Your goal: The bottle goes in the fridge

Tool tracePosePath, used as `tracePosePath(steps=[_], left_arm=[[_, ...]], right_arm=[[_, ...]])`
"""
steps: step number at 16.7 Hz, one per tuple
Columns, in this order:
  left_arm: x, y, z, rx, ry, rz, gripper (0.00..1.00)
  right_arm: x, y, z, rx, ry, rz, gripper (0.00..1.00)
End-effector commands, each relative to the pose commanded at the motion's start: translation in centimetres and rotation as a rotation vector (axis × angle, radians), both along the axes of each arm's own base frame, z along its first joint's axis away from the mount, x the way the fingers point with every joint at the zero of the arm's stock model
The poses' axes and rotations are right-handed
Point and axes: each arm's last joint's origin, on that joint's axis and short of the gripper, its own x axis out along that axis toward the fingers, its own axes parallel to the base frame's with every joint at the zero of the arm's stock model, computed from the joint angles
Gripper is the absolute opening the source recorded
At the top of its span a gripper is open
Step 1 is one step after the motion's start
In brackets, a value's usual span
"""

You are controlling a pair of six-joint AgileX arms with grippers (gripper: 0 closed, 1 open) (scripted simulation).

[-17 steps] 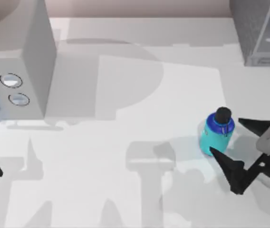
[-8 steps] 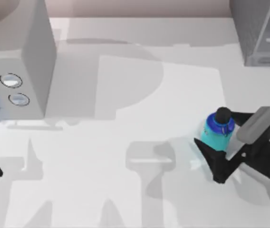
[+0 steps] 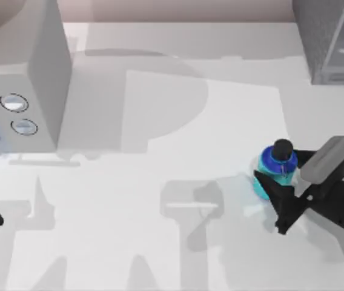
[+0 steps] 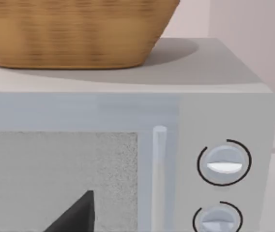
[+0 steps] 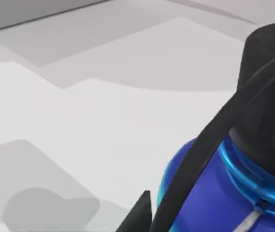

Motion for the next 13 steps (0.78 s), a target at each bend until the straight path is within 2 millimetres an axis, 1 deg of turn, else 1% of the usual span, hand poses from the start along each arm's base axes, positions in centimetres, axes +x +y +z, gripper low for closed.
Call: tracePosePath(steps=[5, 6, 13], left_arm=[[0.00, 0.00, 0.00, 0.000, 0.000, 0.000, 1.00], [0.00, 0.00, 0.00, 0.000, 0.000, 0.000, 1.00], [0.00, 0.00, 0.00, 0.000, 0.000, 0.000, 1.00]], right_arm=[[0.00, 0.00, 0.00, 0.000, 0.000, 0.000, 0.03], [0.00, 0.00, 0.00, 0.000, 0.000, 0.000, 0.01], [0.00, 0.00, 0.00, 0.000, 0.000, 0.000, 0.01]])
